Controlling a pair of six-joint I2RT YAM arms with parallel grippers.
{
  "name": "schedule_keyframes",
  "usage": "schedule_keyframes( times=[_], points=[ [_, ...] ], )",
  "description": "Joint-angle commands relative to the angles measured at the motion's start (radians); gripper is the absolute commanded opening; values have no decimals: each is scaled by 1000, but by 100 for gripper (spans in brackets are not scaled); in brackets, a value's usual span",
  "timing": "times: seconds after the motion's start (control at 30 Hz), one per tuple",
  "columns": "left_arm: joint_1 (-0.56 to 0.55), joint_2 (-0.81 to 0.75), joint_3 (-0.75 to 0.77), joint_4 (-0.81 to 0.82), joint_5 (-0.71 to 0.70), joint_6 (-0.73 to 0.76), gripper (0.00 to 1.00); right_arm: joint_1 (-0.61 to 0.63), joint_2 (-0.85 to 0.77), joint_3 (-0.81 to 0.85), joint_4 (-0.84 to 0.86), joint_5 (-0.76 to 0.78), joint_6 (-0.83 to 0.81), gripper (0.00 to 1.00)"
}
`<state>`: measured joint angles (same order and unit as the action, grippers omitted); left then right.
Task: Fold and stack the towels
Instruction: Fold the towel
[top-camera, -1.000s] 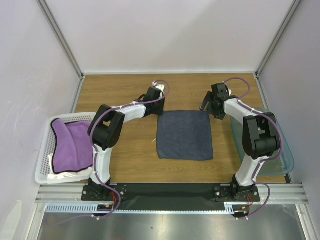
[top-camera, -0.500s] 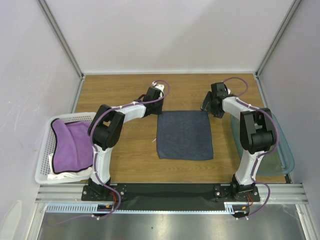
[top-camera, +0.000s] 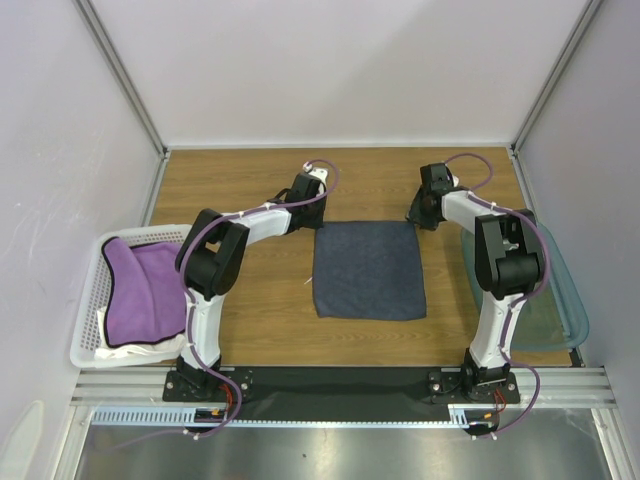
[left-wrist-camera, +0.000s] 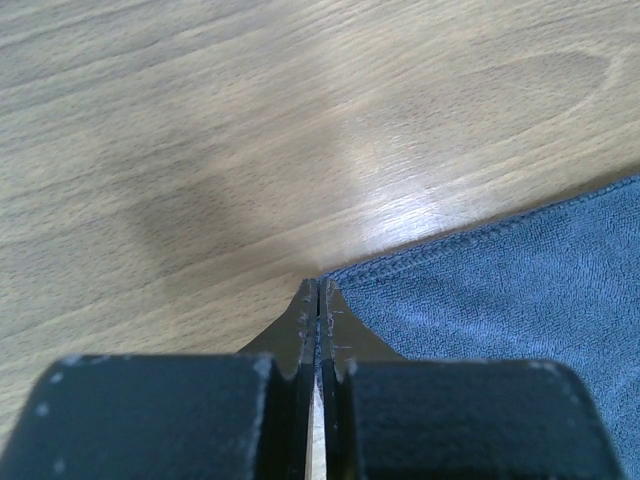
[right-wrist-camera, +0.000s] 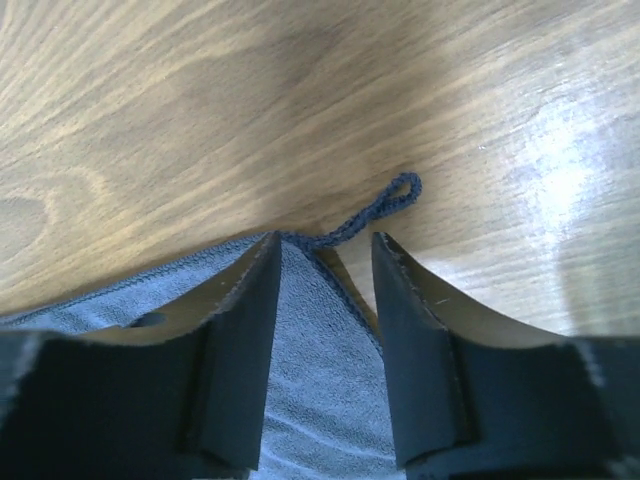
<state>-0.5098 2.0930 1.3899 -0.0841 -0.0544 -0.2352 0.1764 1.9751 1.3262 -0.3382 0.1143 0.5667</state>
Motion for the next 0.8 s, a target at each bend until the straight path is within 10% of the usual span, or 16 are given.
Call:
schedule_keyframes(
  times=[0.0,0.3,0.77],
  points=[
    [10,-28,20,27,11,10,0,0,14,41,27,-2,2,45],
    [11,-50,17,20,13,22,0,1,33,67,15,-11,-4,0],
    [76,-159,69,15,28,39,0,18,-85,36,182,-56,-67,0]
  ],
)
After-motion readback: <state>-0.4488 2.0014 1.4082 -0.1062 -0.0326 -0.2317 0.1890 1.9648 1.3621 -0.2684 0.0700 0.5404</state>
